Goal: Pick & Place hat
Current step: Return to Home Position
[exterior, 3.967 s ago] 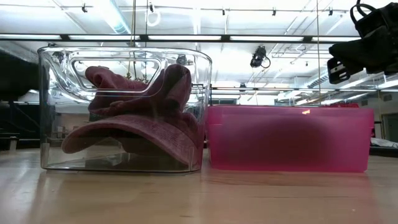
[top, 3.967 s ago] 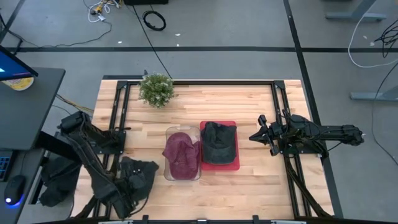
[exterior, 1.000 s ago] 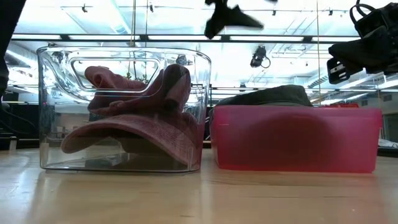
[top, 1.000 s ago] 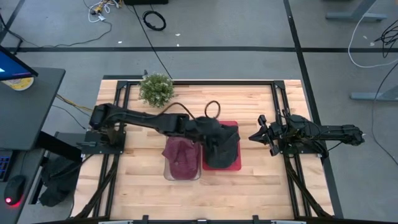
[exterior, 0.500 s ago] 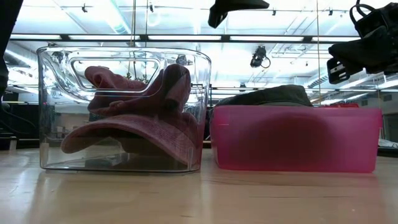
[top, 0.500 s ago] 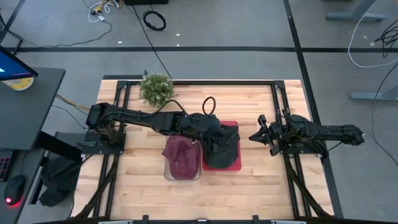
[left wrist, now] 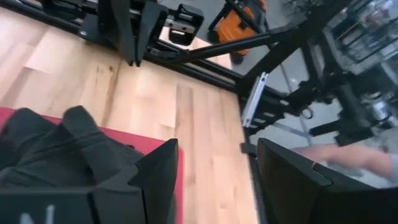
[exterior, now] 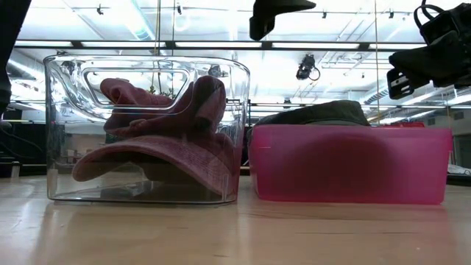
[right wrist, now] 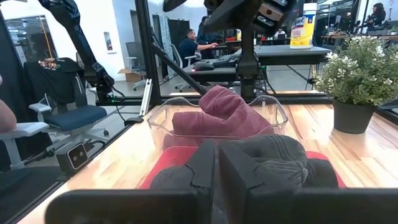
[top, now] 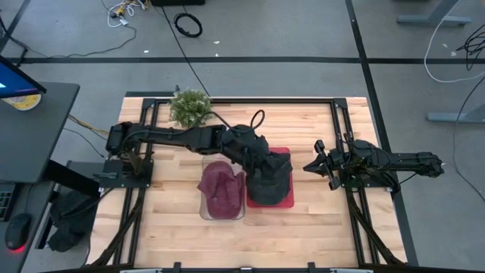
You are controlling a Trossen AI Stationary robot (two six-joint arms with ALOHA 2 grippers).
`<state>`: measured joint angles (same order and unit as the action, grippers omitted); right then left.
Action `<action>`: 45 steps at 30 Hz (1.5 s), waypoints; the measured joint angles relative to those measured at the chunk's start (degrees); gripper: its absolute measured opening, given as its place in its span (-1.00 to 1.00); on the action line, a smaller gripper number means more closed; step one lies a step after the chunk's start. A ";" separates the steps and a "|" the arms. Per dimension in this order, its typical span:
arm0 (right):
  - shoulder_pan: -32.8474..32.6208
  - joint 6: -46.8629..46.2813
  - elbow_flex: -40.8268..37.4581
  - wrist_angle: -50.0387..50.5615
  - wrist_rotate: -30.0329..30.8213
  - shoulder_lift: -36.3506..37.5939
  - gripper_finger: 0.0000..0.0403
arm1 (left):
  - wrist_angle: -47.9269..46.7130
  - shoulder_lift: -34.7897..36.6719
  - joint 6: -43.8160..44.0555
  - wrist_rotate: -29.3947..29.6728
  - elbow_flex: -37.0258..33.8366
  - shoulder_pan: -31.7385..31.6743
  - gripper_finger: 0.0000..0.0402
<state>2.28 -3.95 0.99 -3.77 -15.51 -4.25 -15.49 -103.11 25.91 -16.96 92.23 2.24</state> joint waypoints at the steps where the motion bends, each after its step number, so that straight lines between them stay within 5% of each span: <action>1: 0.00 0.00 0.00 0.00 0.01 0.00 -0.87 | -0.36 0.00 -0.99 0.49 0.00 0.00 0.11; 6: 0.00 0.00 0.00 0.00 0.00 0.00 -0.87 | -0.67 0.00 -2.08 5.70 0.02 0.11 0.11; 12: -0.01 0.00 0.00 0.00 0.01 0.00 -0.87 | -0.73 0.00 6.76 8.23 0.02 0.04 0.11; 20: -0.02 0.00 0.00 0.00 0.00 0.00 -0.87 | -1.51 0.00 4.46 -0.57 0.02 0.26 0.11; 32: -0.01 0.00 0.00 0.00 0.00 0.00 -0.87 | -2.21 0.00 5.64 -1.02 0.04 0.24 0.11; 45: 0.00 0.00 0.00 0.00 0.00 0.00 -0.87 | -2.05 0.00 6.02 8.10 0.04 0.22 0.11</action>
<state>2.28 -3.95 0.99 -3.77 -15.51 -4.25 -17.55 -103.11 31.93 -8.86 92.27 2.46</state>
